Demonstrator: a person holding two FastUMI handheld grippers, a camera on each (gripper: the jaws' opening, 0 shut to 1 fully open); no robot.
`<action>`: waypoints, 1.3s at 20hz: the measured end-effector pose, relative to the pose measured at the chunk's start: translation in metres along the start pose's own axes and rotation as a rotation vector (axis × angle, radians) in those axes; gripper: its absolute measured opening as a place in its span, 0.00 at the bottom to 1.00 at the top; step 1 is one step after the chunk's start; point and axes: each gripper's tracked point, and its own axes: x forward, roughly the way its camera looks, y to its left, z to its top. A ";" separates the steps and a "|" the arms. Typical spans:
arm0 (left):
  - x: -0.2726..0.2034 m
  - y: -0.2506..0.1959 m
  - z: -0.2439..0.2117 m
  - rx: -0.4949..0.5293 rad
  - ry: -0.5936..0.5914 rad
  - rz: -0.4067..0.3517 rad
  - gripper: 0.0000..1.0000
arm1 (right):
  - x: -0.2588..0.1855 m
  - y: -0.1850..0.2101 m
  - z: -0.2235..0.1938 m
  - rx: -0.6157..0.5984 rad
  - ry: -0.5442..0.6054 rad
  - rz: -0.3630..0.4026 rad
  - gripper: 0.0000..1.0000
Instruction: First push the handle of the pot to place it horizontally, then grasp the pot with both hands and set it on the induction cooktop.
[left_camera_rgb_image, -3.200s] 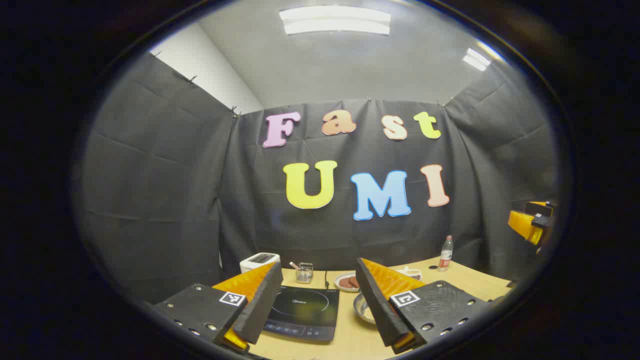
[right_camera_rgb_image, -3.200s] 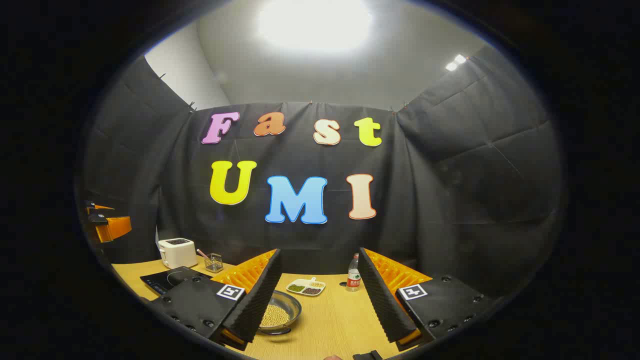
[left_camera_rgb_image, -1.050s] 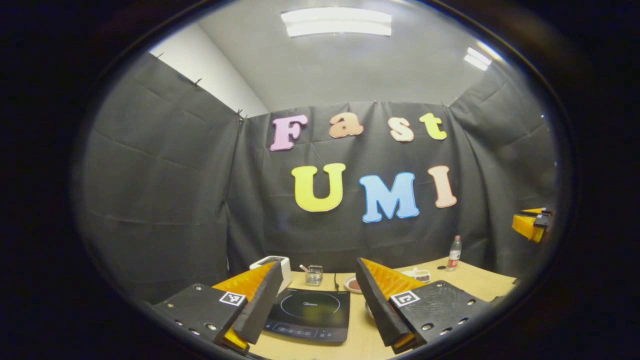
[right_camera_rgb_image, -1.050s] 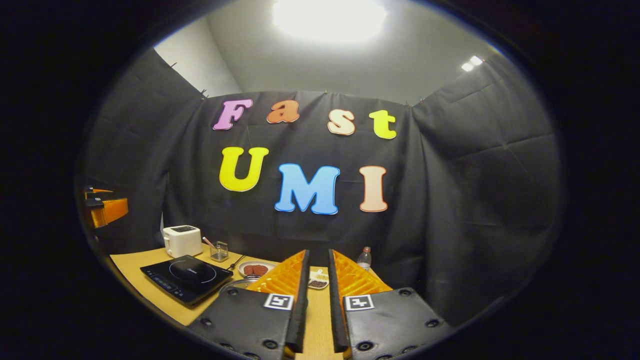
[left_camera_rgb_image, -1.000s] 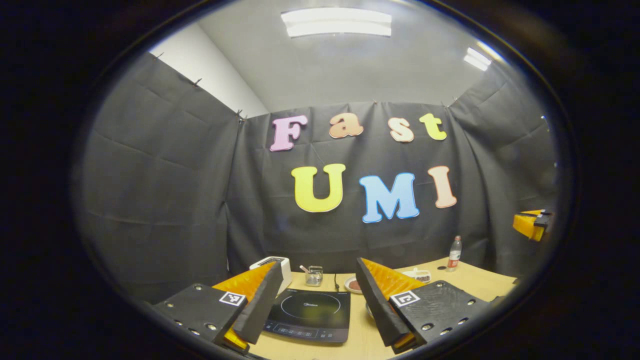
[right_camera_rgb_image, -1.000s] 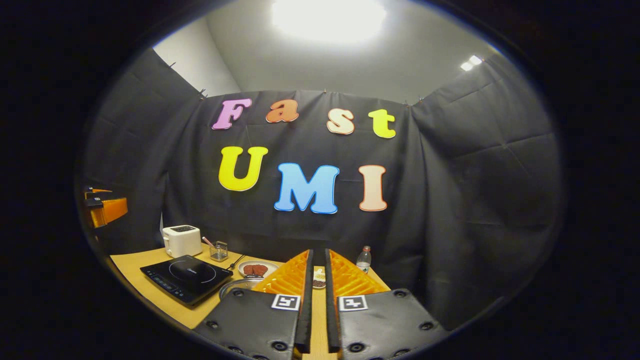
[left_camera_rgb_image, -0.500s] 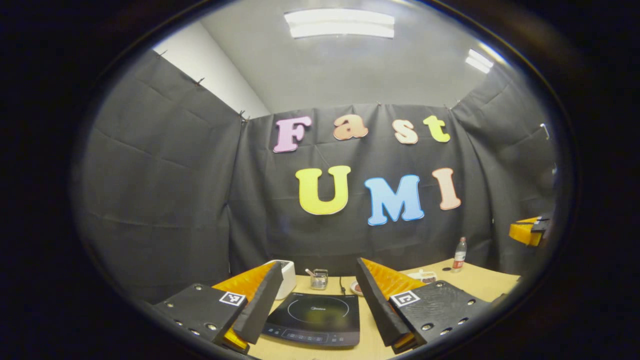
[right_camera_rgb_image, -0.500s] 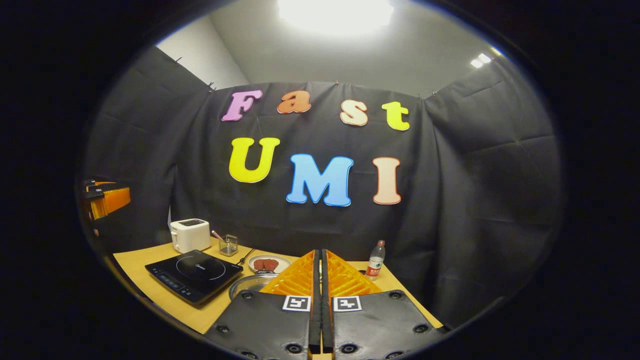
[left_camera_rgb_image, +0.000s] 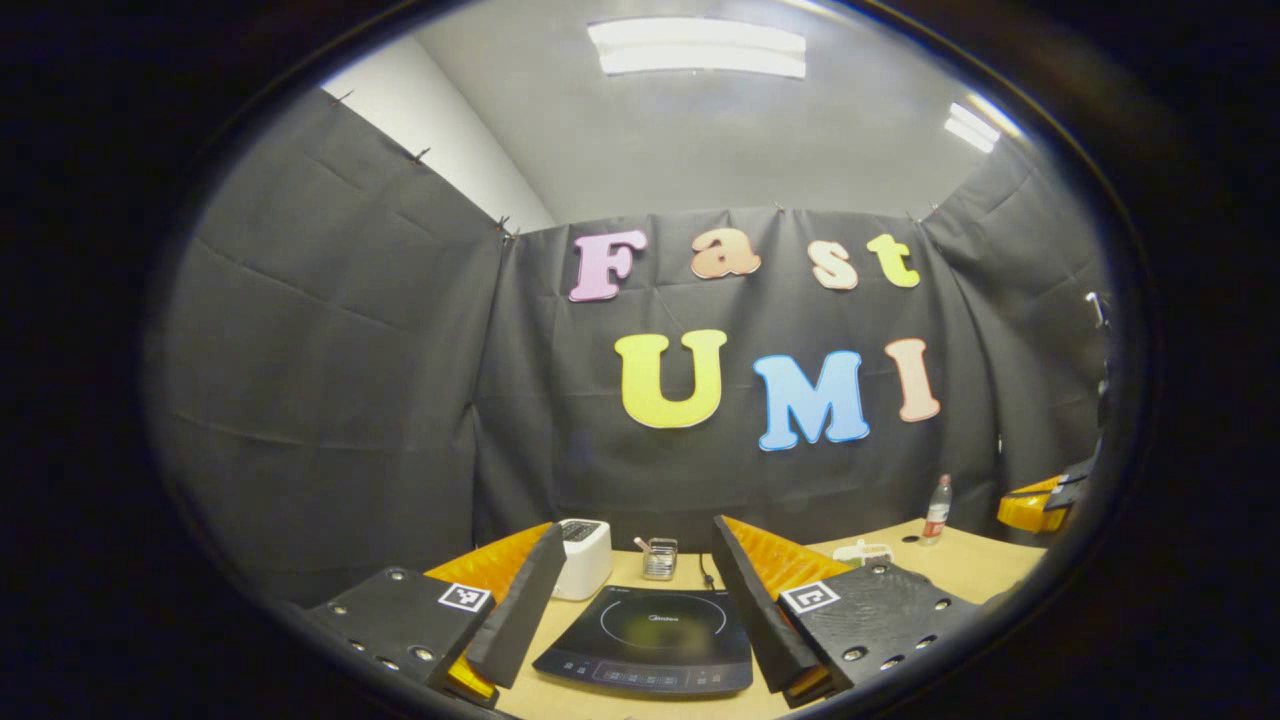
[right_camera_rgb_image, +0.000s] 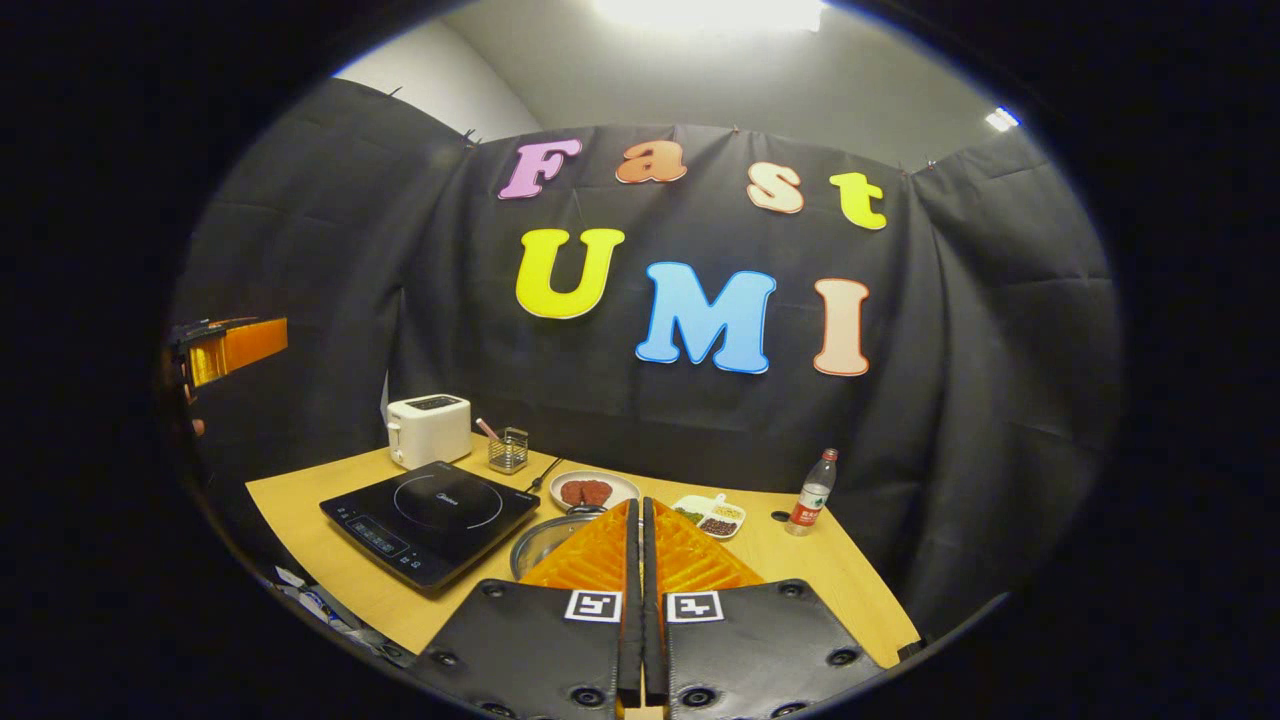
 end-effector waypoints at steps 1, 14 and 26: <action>0.000 0.001 -0.001 0.004 0.003 0.005 0.87 | 0.003 0.006 -0.006 -0.002 0.014 0.023 0.02; 0.025 -0.040 -0.008 0.035 0.023 0.094 0.89 | 0.041 0.046 -0.098 -0.034 0.237 0.339 0.02; 0.030 -0.050 -0.026 0.047 0.065 0.143 0.87 | 0.049 0.051 -0.167 -0.067 0.419 0.472 0.02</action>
